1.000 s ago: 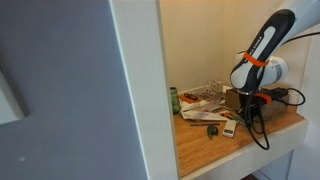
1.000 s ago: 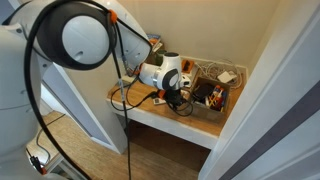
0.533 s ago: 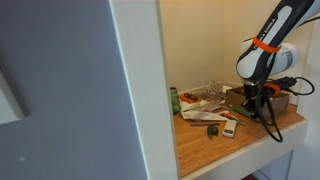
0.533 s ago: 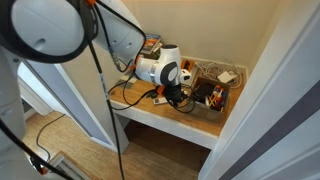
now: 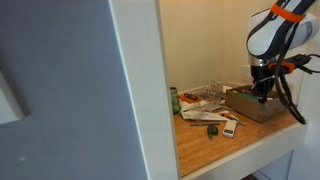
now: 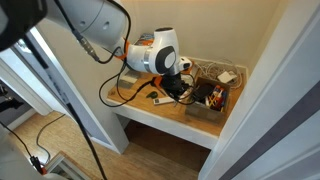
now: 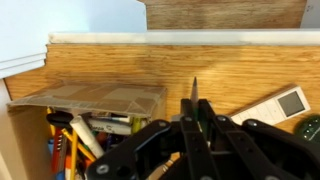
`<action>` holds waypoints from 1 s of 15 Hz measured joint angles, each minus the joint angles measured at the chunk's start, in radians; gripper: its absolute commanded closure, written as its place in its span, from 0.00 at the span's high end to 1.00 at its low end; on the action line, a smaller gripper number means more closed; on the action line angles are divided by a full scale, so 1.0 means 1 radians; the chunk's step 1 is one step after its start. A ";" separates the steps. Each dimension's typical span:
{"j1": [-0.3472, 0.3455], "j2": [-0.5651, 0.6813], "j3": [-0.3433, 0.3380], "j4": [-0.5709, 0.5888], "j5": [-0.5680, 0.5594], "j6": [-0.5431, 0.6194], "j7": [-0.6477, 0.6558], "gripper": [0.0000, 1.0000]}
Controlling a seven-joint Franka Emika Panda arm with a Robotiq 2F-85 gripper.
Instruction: Pick up the green pencil and put it in the cardboard box, pick up the white pencil and put it in the cardboard box
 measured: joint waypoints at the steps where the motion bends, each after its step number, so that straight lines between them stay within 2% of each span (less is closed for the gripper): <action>1: -0.004 -0.028 -0.004 -0.001 0.000 -0.021 0.000 0.11; 6: -0.016 -0.081 -0.008 -0.012 0.000 -0.051 -0.005 0.11; 7: -0.016 -0.080 -0.008 -0.013 0.000 -0.051 -0.005 0.03; 11: -0.021 -0.077 -0.008 -0.006 0.004 -0.051 -0.005 0.03; 15: -0.066 -0.066 -0.010 0.052 0.045 -0.054 -0.054 0.03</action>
